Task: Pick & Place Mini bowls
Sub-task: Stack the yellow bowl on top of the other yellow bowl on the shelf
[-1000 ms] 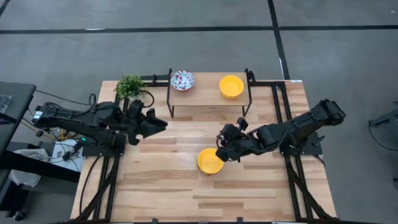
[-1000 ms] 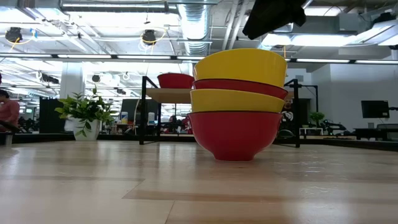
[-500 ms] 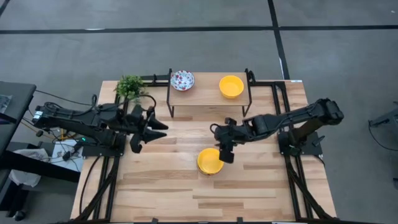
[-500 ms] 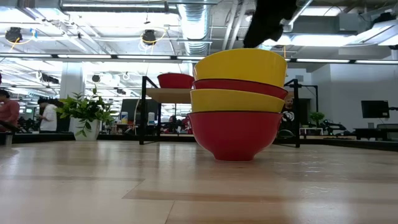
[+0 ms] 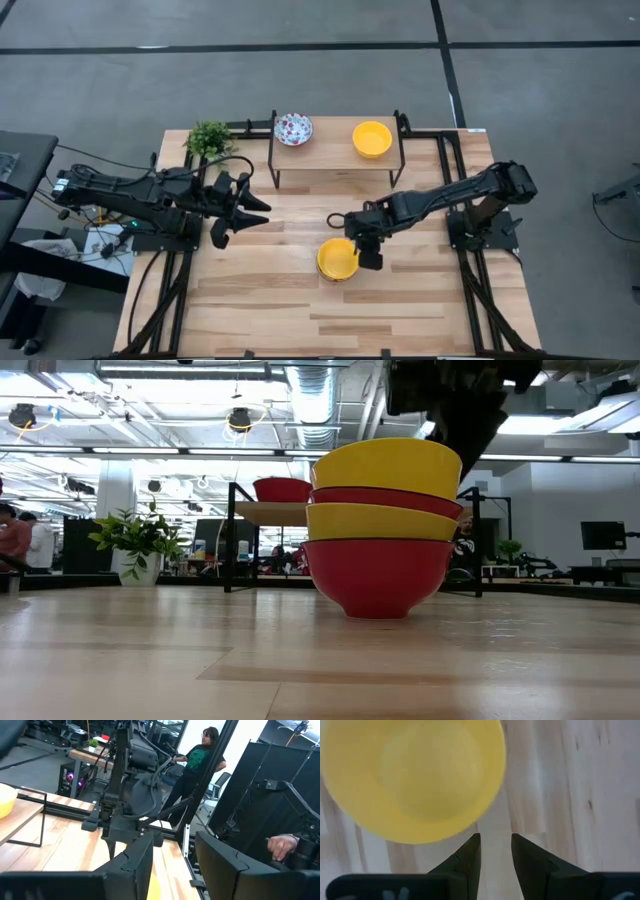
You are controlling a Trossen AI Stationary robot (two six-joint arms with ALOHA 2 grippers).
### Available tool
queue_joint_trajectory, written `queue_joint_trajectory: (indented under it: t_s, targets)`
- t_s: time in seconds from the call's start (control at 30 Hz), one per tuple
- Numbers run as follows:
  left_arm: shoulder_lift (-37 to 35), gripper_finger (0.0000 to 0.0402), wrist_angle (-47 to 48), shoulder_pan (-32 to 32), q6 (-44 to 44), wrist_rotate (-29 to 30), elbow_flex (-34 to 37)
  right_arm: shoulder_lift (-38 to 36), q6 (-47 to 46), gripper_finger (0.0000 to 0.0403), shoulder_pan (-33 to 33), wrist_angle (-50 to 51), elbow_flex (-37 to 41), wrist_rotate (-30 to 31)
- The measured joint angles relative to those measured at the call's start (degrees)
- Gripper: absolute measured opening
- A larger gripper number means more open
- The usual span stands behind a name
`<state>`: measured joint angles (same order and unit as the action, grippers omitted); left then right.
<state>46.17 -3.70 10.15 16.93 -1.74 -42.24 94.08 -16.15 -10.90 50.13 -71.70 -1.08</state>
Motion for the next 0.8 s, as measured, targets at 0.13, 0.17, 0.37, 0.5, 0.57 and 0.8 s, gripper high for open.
queue_joint_trajectory:
  t_s: [0.13,0.17,0.37,0.5,0.57,0.8]
  targets:
    - [0.0,0.0145,-0.1,0.0,0.0,0.0,0.0,0.0,-2.7,0.0098,-0.3,-1.9,0.0,0.3]
    - [0.0,0.0145,-0.1,0.0,0.0,0.0,0.0,-0.2,-3.4,0.0098,-0.3,-2.5,0.0,0.5]
    - [0.0,0.0145,-0.1,0.0,0.0,0.0,0.0,-0.3,-9.2,0.0098,-0.2,-6.2,0.0,1.1]
    - [0.0,0.0145,-0.1,0.0,0.0,0.0,0.0,-0.1,-13.6,0.0098,0.5,-7.1,0.0,1.1]
    - [0.0,0.0145,-0.1,0.0,0.0,0.0,0.0,-0.1,-16.2,0.0098,0.5,-7.3,0.0,1.1]
    - [0.0,0.0145,-0.1,0.0,-0.4,0.0,0.0,-0.1,-21.4,0.0098,0.4,-7.3,0.0,1.1]
